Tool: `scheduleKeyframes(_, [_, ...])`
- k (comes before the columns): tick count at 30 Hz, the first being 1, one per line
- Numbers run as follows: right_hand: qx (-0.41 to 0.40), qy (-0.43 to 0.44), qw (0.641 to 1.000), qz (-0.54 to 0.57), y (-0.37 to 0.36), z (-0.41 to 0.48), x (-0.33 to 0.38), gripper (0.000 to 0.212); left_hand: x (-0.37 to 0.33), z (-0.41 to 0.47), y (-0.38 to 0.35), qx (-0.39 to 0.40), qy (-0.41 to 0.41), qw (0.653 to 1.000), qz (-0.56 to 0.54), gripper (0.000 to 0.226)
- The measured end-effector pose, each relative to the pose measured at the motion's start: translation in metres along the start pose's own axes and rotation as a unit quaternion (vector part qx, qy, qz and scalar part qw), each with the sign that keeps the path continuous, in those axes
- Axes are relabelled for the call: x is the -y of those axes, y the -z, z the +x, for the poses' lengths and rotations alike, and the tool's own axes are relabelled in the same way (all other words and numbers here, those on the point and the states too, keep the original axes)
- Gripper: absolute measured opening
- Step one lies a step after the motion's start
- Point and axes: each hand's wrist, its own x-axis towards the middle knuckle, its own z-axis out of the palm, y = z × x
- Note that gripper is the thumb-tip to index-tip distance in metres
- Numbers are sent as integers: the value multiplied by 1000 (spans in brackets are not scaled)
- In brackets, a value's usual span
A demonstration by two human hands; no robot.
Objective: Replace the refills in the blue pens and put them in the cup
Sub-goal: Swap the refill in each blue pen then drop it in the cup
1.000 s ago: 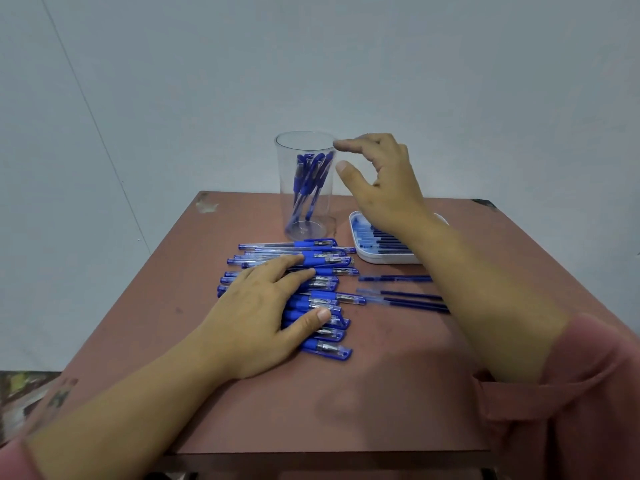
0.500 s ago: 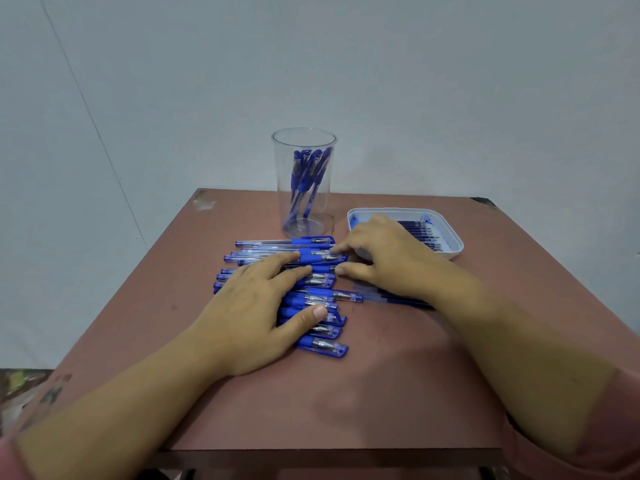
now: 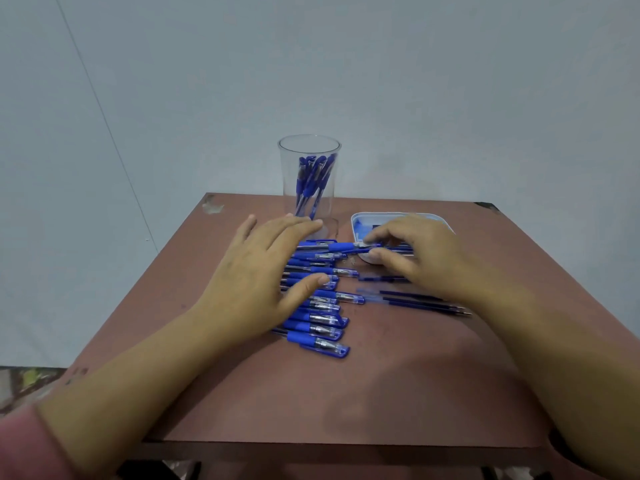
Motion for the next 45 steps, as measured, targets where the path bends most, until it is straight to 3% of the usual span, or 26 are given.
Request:
scheduleKeyframes(7, [-1, -12, 994, 112, 0, -23, 0, 19, -13, 37, 2, 105, -14, 992, -63, 45])
scheduleKeyframes(13, [11, -42, 983, 176, -10, -18, 2, 19, -4, 29, -18, 72, 7, 990, -120, 23])
scheduleKeyframes(24, [22, -41, 974, 222, -4, -19, 17, 13, 2, 23, -17, 108, 0, 974, -197, 33])
scheduleKeyframes(28, [13, -44, 984, 173, -5, -23, 17, 5, 1, 23, -19, 127, -17, 971, -201, 35])
scheduleKeyframes(34, [5, -38, 990, 139, -5, -26, 18, 15, 1, 21, -22, 87, -6, 972, -218, 29])
scheduleKeyframes(39, [5, -95, 965, 246, -7, -22, 19, 6, 3, 21, -27, 14, -15, 979, -205, 33])
scheduleKeyframes(41, [-5, -125, 948, 293, -9, -20, 20, 14, 3, 21, -28, -6, -28, 981, -194, 31])
scheduleKeyframes(45, [-3, -144, 942, 304, -12, -19, 22, 6, 3, 22, -28, 5, -38, 984, -176, 30])
